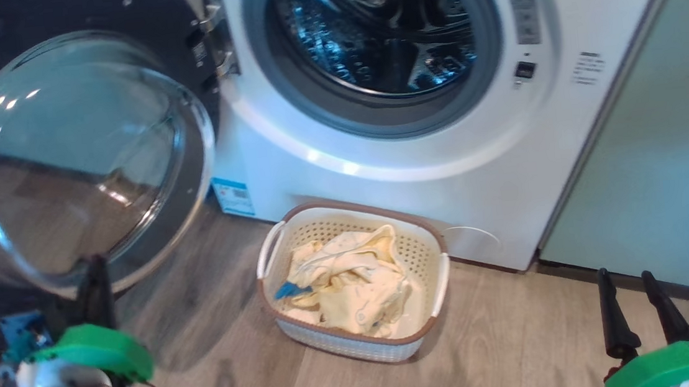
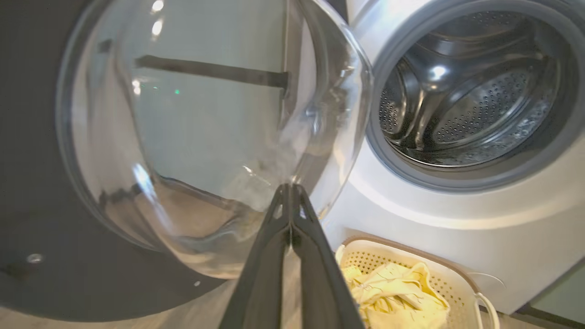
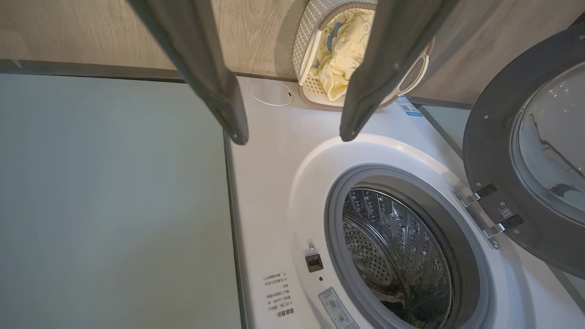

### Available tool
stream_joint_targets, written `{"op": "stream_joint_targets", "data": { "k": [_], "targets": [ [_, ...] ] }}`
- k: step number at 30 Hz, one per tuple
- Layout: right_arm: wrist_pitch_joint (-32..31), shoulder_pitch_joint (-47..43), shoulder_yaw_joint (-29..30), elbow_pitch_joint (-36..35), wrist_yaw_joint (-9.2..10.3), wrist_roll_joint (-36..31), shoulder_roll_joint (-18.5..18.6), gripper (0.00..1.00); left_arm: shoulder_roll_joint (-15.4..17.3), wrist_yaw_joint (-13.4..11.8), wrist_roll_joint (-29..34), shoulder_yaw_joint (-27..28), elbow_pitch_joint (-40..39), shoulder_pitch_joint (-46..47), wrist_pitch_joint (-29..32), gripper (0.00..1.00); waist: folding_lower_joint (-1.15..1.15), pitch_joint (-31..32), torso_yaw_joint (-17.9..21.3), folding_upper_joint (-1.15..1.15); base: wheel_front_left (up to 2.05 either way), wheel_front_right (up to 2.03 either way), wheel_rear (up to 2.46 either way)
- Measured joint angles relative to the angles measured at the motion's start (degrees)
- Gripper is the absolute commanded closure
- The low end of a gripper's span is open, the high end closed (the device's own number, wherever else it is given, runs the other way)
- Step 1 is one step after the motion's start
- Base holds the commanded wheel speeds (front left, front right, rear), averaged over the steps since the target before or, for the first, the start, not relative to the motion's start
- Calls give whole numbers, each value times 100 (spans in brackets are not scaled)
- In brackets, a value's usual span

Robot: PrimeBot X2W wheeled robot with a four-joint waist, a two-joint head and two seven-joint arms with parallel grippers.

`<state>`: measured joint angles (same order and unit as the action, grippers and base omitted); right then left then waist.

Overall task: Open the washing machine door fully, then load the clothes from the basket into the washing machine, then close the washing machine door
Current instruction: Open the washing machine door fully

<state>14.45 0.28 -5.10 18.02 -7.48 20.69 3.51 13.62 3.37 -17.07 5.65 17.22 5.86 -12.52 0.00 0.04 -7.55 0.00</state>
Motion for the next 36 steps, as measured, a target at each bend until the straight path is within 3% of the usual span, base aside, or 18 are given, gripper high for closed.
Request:
{"op": "stream_joint_targets", "data": {
  "k": [5, 6, 7, 8, 24, 36],
  "targets": [
    [0, -2, -7, -1, 0, 0, -8, 0, -146, -2, -7, -102, -203, -187, 42, 73, 0, 34, 246, 0, 0, 0, 0],
    [0, -2, -13, -1, 0, 0, -8, 0, -149, -1, -25, -123, -214, -211, 51, 55, 0, 40, 311, 0, 0, 0, 0],
    [0, -3, -11, -3, 0, 0, -8, 0, -147, 0, -34, -137, -220, -225, 51, 21, 0, 47, 377, 0, 0, 0, 0],
    [0, -4, -8, -5, 0, 0, -8, 0, -147, 1, -34, -153, -225, -226, 49, 0, 0, 54, 448, 0, 0, 0, 0],
    [0, -21, 7, -45, 0, -1, 9, 0, -201, 5, -176, -196, -21, -225, -40, 0, 0, 181, 1472, 0, 0, 0, 0],
    [0, -142, 21, -119, 0, -10, 33, 0, -148, 55, -232, -202, 428, -224, -113, 0, 0, 243, 1711, 0, 0, 0, 0]
  ]
}}
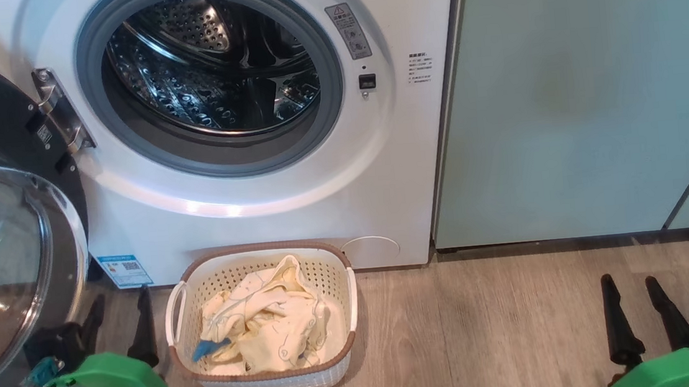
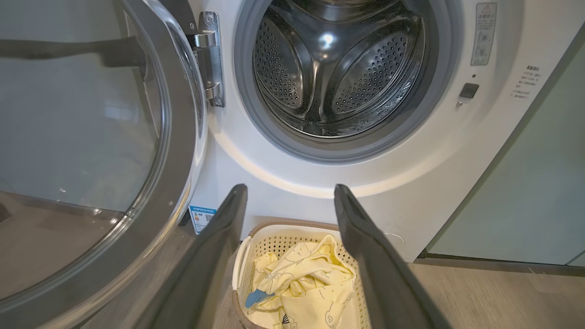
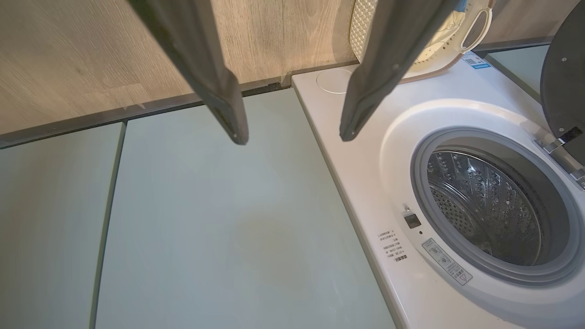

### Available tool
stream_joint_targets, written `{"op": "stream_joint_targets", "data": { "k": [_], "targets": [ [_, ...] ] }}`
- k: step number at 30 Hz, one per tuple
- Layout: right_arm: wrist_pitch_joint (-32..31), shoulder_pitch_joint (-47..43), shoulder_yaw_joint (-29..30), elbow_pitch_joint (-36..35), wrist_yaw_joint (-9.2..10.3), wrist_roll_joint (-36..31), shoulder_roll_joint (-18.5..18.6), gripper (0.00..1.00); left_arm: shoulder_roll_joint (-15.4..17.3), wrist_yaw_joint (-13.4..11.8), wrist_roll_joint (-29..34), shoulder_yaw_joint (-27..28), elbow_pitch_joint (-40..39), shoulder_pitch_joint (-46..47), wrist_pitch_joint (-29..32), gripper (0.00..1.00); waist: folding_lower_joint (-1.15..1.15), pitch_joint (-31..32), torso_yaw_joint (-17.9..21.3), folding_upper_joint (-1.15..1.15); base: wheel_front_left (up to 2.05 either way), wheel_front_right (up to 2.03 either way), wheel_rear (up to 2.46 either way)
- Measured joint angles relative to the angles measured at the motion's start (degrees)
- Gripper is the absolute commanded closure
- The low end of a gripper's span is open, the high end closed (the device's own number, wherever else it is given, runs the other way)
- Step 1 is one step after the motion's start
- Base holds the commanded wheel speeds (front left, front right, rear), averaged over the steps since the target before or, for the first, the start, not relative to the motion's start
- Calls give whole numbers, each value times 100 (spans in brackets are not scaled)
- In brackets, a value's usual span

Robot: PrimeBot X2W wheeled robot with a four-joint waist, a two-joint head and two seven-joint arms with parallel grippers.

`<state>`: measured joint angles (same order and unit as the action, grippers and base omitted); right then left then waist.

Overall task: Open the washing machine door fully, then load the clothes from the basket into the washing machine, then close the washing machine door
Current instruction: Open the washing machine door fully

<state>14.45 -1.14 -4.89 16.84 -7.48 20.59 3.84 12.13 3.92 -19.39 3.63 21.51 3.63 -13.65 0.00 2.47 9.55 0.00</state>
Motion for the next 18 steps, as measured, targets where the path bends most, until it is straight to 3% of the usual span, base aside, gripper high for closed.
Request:
{"op": "stream_joint_targets", "data": {
  "k": [18],
  "targets": [
    [0, -1, 129, -135, 0, -43, 85, 0, -3, 80, 0, -14, 378, 14, -57, 0, 0, -2, -64, 0, 0, 0, 0]
  ]
}}
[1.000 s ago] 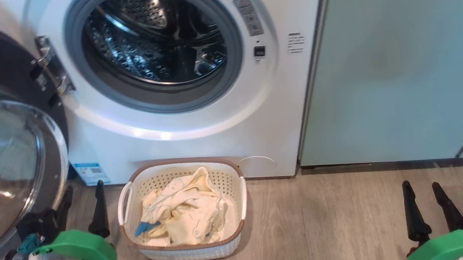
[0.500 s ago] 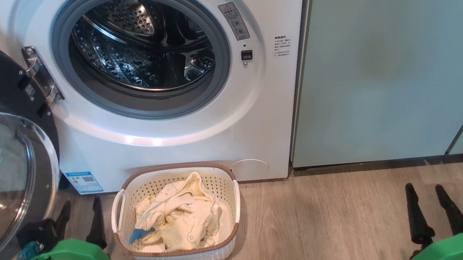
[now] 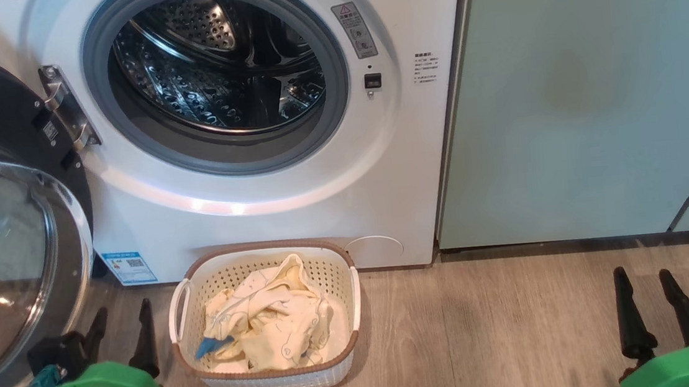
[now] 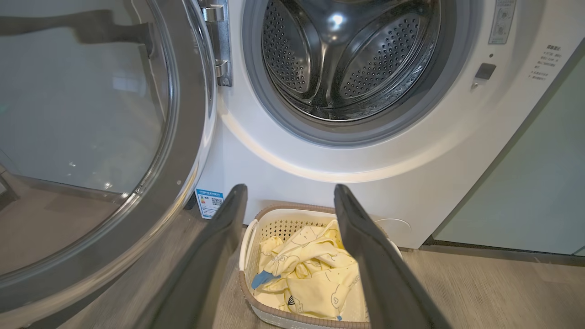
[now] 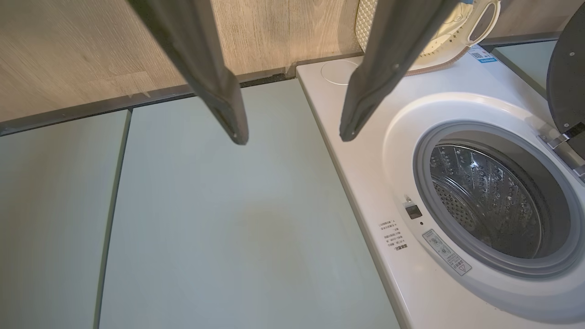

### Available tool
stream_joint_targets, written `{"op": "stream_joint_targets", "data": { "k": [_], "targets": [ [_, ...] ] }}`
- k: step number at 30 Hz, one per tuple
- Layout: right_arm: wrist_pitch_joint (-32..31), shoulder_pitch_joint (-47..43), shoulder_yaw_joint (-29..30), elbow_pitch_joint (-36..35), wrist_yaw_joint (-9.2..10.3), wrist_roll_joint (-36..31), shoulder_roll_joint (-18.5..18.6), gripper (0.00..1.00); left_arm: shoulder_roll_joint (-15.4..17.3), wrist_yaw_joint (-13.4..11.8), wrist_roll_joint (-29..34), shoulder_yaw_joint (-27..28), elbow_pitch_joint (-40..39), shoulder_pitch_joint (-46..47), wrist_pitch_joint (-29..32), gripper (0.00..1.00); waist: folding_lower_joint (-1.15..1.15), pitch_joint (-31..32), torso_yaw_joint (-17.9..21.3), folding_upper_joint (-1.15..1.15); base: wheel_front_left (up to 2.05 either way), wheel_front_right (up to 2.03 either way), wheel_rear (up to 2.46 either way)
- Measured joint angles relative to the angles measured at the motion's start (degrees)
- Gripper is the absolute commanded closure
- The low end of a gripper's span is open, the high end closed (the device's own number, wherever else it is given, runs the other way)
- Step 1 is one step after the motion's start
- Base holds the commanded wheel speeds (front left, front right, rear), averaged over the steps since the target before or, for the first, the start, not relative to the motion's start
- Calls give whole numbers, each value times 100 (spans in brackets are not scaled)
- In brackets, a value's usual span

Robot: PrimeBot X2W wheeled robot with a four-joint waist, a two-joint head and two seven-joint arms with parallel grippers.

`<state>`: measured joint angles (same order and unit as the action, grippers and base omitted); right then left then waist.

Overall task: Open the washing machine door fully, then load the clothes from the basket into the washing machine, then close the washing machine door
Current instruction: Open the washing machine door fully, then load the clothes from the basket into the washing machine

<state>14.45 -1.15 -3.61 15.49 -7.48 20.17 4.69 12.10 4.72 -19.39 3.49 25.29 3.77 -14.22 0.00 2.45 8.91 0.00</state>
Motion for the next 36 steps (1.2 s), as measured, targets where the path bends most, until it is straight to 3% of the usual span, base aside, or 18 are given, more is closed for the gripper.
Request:
{"op": "stream_joint_targets", "data": {
  "k": [18, 36],
  "targets": [
    [0, 0, -10, 7, 0, 0, 0, 0, -1, 119, -88, -32, 83, 45, -9, 0, 0, 2, -23, 0, 16, -11, -5],
    [0, -14, -53, 41, 0, 0, 1, 0, -25, 115, -138, -14, 51, 117, -15, 0, 0, -17, -33, 0, 167, -141, -26]
  ]
}}
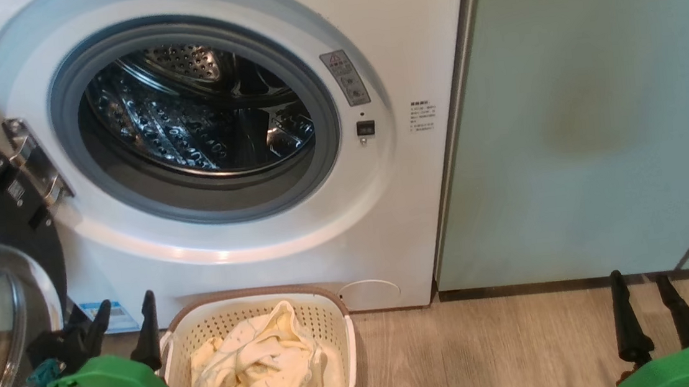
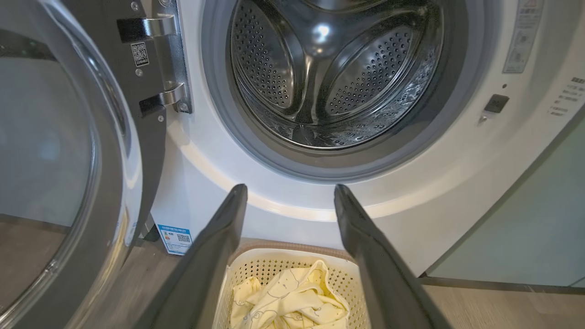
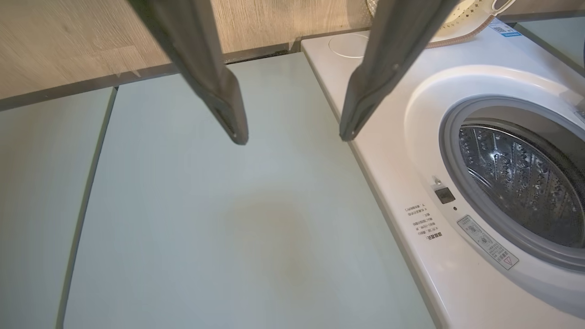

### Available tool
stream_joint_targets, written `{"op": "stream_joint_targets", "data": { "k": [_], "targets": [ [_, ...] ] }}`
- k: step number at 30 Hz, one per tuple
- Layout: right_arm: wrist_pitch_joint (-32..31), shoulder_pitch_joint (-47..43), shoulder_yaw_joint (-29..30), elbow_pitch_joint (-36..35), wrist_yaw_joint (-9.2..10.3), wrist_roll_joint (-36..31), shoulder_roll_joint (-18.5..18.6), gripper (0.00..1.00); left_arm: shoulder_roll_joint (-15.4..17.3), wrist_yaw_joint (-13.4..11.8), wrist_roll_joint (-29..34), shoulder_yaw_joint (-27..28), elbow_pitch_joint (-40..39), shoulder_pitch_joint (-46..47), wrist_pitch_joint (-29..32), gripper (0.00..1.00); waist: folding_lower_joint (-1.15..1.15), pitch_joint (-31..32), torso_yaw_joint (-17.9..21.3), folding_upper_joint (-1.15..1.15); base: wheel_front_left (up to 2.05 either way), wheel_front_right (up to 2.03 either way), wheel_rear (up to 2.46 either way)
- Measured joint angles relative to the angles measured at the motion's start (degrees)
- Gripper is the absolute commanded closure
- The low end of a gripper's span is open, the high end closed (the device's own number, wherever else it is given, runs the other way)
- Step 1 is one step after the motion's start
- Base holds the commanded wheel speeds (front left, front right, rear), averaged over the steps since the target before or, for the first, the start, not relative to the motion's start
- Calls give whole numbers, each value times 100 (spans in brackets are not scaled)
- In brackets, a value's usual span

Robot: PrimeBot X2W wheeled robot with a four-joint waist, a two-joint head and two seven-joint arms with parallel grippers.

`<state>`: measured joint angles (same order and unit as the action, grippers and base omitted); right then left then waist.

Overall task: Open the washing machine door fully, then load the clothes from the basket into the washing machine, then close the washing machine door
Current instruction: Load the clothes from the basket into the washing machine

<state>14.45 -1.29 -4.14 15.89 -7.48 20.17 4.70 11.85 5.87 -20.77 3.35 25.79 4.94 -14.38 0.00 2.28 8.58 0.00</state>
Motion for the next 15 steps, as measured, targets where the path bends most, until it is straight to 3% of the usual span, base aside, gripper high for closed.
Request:
{"op": "stream_joint_targets", "data": {
  "k": [5, 15],
  "targets": [
    [0, 2, -9, -1, 0, 0, 1, 0, -36, 1, 2, -1, -1, -16, 0, 0, 0, -2, 0, 0, 60, -60, 0],
    [0, 0, -13, -1, 0, 0, 1, 0, -97, 2, 54, -8, 5, -38, 0, 0, 0, -12, 32, 0, 2, -2, 0]
  ]
}}
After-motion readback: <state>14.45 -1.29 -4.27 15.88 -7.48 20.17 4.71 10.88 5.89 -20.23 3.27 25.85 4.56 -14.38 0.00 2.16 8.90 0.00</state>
